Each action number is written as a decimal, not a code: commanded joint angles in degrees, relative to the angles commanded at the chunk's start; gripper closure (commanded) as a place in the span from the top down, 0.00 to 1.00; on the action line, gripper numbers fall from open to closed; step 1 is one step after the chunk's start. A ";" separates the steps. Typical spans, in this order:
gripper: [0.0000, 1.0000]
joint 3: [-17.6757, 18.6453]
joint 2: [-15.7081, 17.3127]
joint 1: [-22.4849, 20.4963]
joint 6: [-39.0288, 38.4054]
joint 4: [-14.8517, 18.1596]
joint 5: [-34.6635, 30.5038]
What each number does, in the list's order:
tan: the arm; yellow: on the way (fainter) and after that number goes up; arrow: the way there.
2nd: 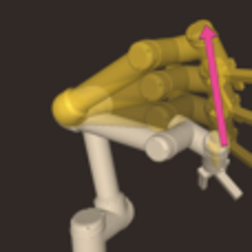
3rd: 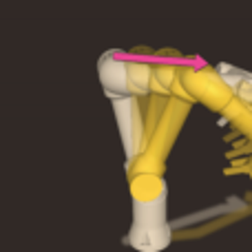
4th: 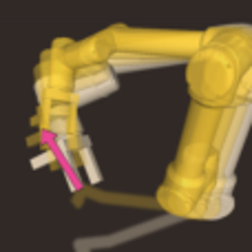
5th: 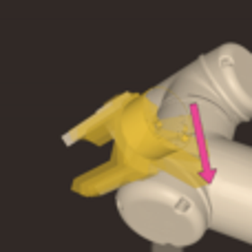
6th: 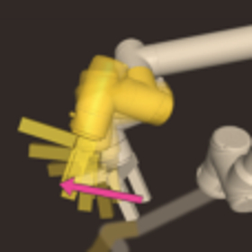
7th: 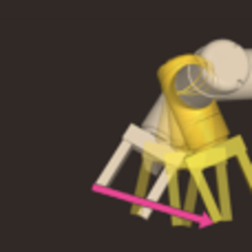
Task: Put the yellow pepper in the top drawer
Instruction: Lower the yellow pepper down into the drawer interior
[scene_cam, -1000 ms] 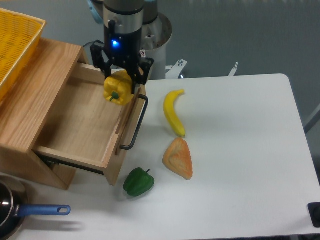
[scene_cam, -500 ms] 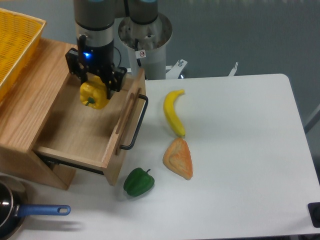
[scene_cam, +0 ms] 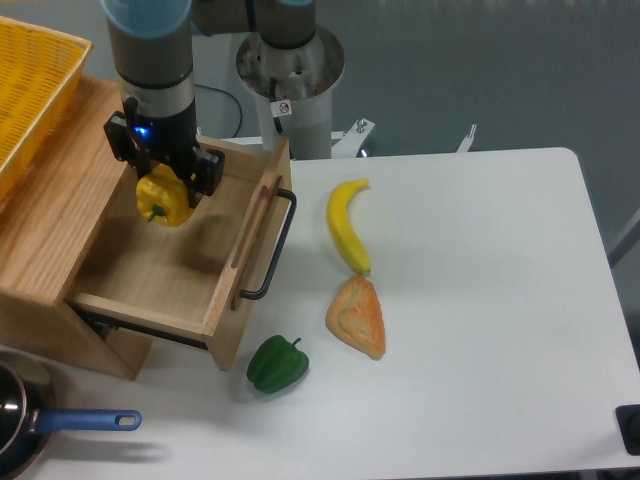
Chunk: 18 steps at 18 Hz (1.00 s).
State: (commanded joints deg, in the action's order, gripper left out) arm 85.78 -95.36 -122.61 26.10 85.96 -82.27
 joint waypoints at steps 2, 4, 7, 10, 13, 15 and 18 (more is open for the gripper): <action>0.31 0.00 -0.35 0.00 -0.09 0.00 0.00; 0.31 0.09 -1.05 0.00 -0.17 0.00 0.00; 0.31 0.09 -1.76 0.09 -0.35 0.00 0.00; 0.31 0.00 -2.37 0.70 -1.05 -0.17 0.00; 0.33 0.00 -2.99 0.70 -1.05 -0.26 0.00; 0.34 0.00 -3.60 0.79 -1.14 -0.70 -0.09; 0.34 0.00 -4.30 1.23 -1.23 -0.88 -0.96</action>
State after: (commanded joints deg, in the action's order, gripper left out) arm 85.78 -99.66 -121.38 24.87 85.08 -83.23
